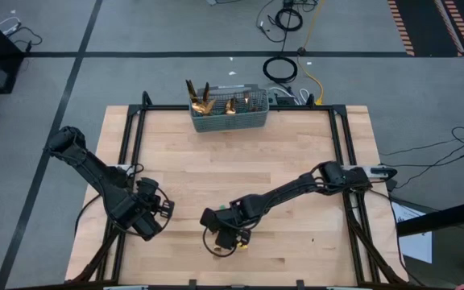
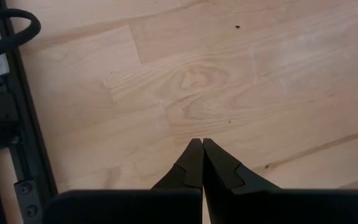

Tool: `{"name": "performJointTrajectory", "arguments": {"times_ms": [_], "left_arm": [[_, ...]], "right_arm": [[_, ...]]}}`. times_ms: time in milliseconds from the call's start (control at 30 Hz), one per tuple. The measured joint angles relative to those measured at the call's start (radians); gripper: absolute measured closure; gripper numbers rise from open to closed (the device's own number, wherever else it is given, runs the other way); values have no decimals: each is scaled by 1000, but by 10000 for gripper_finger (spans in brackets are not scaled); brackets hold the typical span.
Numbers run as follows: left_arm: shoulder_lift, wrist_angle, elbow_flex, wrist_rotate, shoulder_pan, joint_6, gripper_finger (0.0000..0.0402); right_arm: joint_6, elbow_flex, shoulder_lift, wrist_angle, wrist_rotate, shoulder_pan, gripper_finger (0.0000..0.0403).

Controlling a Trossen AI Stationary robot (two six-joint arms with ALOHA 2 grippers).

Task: Sort silverware
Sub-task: Put the green fork into the gray bin

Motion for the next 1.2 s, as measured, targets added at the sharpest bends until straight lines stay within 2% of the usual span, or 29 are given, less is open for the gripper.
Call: {"name": "performJointTrajectory", "arguments": {"times_ms": [400,500,667,733,967,1200], "left_arm": [[0,0,0,-1,-5,5,402],[0,-1,0,-1,-11,5,402],[0,1,0,-1,-11,3,402],[0,0,0,-2,-11,3,402],[1,2,0,-5,-24,4,402],[1,3,0,-7,-38,0,402]], "right_arm": [[-26,5,56,-14,20,-3,257],[-25,7,69,-56,50,-2,288],[1,6,72,-98,54,-3,375],[22,5,72,-103,60,-3,394],[174,13,64,-121,91,-6,400],[291,110,46,-137,127,-51,402]]}}
